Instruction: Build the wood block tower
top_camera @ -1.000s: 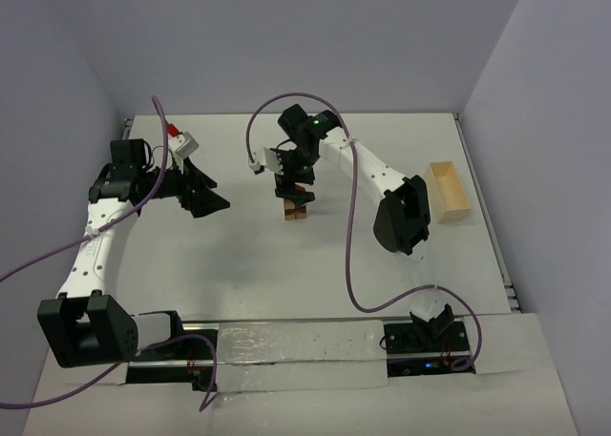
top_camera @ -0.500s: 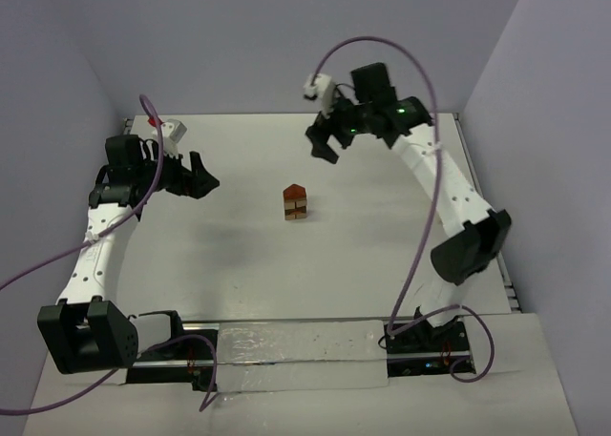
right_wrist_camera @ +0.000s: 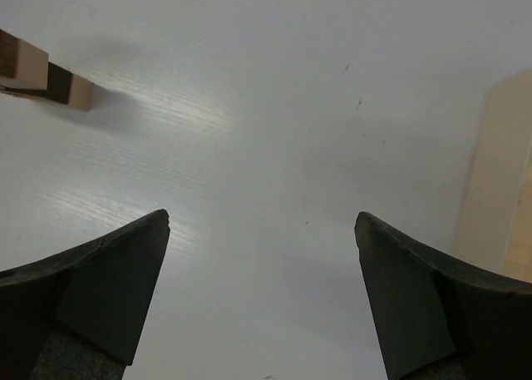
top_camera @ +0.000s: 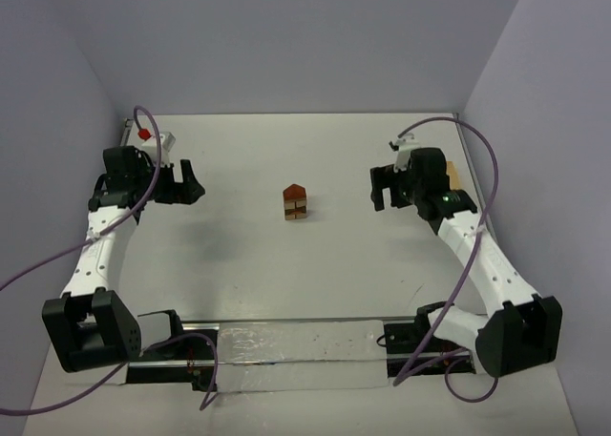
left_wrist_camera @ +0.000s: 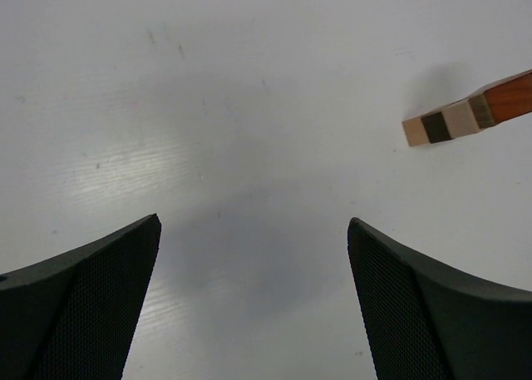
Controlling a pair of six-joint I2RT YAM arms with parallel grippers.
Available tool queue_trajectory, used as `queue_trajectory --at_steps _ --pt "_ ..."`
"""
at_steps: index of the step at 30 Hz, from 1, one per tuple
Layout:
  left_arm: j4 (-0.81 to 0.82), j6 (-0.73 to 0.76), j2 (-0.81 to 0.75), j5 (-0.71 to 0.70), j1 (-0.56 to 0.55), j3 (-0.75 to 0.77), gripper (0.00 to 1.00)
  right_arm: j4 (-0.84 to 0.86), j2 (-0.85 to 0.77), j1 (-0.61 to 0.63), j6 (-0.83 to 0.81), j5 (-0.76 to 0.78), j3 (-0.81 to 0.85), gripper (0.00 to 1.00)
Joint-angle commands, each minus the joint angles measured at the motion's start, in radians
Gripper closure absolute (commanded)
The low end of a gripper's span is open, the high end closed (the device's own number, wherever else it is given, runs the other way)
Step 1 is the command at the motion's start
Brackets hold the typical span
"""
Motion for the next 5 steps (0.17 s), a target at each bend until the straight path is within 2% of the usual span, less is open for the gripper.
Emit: queue_trajectory --at_steps 1,5 --pt "0.045 0.026 -0.091 -0.101 0.005 -0.057 0.01 0.178 -0.141 0.001 0.064 0.063 -0.096 0.00" --pt "0.052 0.035 -0.168 -0.111 0.005 -0.118 0.01 0.176 -0.203 0.000 0.048 0.053 -0.137 0.00"
